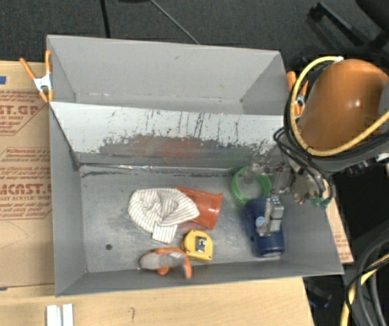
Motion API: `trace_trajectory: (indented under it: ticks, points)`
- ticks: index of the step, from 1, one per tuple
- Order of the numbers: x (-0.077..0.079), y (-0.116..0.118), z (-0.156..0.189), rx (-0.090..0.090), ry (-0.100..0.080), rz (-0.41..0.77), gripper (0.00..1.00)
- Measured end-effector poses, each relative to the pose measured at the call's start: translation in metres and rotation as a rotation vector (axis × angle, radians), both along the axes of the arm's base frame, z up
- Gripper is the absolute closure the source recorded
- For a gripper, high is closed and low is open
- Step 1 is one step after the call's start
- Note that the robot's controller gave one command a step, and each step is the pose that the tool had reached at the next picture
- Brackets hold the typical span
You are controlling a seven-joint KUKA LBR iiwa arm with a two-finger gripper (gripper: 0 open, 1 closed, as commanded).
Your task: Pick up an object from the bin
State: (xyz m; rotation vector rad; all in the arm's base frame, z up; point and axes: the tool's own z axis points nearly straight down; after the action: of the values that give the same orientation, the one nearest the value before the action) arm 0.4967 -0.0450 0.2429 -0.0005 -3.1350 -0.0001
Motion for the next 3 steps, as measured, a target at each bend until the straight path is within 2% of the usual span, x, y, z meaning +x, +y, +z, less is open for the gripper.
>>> trace_trajectory:
  ticks: [1,2,3]
  points:
    - [0.001,0.0,0.004,-0.001,-0.009,0.001,0.0]
    - [0.012,0.011,-0.028,0.0,-0.013,-0.089,0.0]
    - [0.029,0.035,-0.085,0.0,-0.014,-0.077,0.0]
